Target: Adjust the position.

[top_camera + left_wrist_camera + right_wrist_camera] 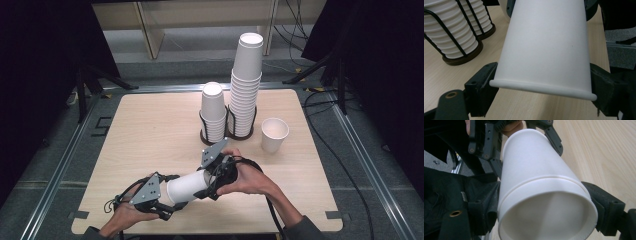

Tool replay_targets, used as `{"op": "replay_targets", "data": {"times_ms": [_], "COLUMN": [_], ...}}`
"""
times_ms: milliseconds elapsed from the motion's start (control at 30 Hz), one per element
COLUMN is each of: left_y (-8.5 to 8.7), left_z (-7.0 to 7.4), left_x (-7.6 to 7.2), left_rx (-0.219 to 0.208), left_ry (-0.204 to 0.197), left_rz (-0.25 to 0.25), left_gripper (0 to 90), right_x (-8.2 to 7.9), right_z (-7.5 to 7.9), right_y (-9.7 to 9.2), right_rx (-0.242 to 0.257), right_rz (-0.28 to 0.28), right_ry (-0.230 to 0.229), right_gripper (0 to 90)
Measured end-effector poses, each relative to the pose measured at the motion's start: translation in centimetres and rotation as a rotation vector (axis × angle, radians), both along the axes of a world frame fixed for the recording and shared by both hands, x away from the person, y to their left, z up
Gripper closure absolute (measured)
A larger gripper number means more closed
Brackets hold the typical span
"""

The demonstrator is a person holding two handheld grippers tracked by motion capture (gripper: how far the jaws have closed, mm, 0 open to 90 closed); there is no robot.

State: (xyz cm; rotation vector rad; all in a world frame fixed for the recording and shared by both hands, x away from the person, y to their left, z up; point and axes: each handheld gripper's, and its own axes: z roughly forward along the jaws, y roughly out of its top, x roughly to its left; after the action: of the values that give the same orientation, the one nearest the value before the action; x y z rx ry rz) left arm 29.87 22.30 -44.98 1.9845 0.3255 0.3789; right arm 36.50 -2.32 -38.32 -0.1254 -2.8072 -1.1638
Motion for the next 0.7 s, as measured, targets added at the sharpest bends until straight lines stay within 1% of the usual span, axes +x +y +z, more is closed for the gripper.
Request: {"op": "replay_targets", "data": {"times_ms": [67, 100, 133, 200, 233, 267, 300, 333, 367, 400, 433, 500, 533, 567, 600, 633, 667, 700], "left_y": [0.00, -0.01, -0.11, 0.00, 0.04, 0.01, 0.02, -0.01, -0.07, -0.01, -0.02, 0.17, 0.22, 0.38, 0.48, 0.55, 0.61, 0.64], "left_z": [0.03, 0.02, -0.09, -0.03, -0.02, -0.07, -0.08, -0.14, -0.25, -0.27, -0.43, -0.42, -0.41, -0.32, -0.30, -0.23, -0.23, -0.22], "left_x": [0.01, -0.01, -0.01, 0.00, 0.04, 0.04, 0.06, 0.10, 0.09, 0.15, 0.27, 0.37, 0.46, 0.50, 0.55, 0.54, 0.57, 0.58], "left_rx": [0.009, 0.010, -0.004, 0.011, 0.012, 0.005, 0.007, 0.005, -0.002, 0.001, -0.020, -0.053, -0.086, -0.099, -0.120, -0.135, -0.153, -0.169], "left_ry": [0.000, 0.003, 0.005, 0.006, 0.012, 0.014, 0.017, 0.028, 0.038, 0.045, 0.047, 0.068, 0.073, 0.076, 0.076, 0.084, 0.083, 0.084], "left_rz": [-0.006, -0.008, -0.012, -0.013, -0.018, -0.016, -0.016, -0.021, -0.020, -0.023, -0.025, -0.011, -0.008, -0.004, -0.003, 0.001, 0.000, 0.003], "left_gripper": [17.5, 17.4, 17.4, 17.4, 17.2, 17.0, 16.3, 15.5, 14.9, 14.3, 13.4, 10.8, 9.7, 9.3, 9.2, 8.9, 8.7, 8.7], "right_x": [-0.11, -0.35, -0.38, -0.49, -0.40, -0.06, -0.14, -0.41, -0.28, -0.25, -0.28, -0.32, -0.35, -0.44, -0.30, -0.24, -0.17, -0.20], "right_z": [-0.03, -0.03, -0.08, -0.11, -0.11, -0.17, -0.16, -0.11, -0.17, -0.18, -0.21, -0.12, -0.03, 0.06, 0.08, 0.12, 0.18, 0.29], "right_y": [0.06, 0.03, 0.06, 0.11, 0.07, 0.12, 0.13, 0.03, 0.12, 0.19, 0.22, 0.19, 0.09, -0.01, -0.14, -0.16, -0.24, -0.42], "right_rx": [-0.011, -0.034, -0.042, -0.044, -0.055, -0.036, -0.035, -0.058, -0.049, -0.043, -0.044, -0.024, -0.020, -0.015, -0.020, 0.011, 0.027, 0.030], "right_rz": [0.009, -0.012, -0.006, -0.006, -0.008, 0.038, 0.038, 0.013, 0.041, 0.055, 0.056, 0.051, 0.037, 0.033, 0.025, 0.037, 0.041, 0.024], "right_ry": [-0.009, 0.016, 0.013, 0.018, -0.005, -0.047, -0.045, -0.018, -0.041, -0.061, -0.058, -0.055, -0.048, -0.028, -0.051, -0.042, -0.032, -0.014], "right_gripper": [22.7, 22.8, 22.9, 23.6, 23.9, 24.3, 24.6, 24.7, 24.9, 24.9, 24.9, 24.8, 24.8, 24.9, 24.9, 24.9, 24.9, 24.9]}}
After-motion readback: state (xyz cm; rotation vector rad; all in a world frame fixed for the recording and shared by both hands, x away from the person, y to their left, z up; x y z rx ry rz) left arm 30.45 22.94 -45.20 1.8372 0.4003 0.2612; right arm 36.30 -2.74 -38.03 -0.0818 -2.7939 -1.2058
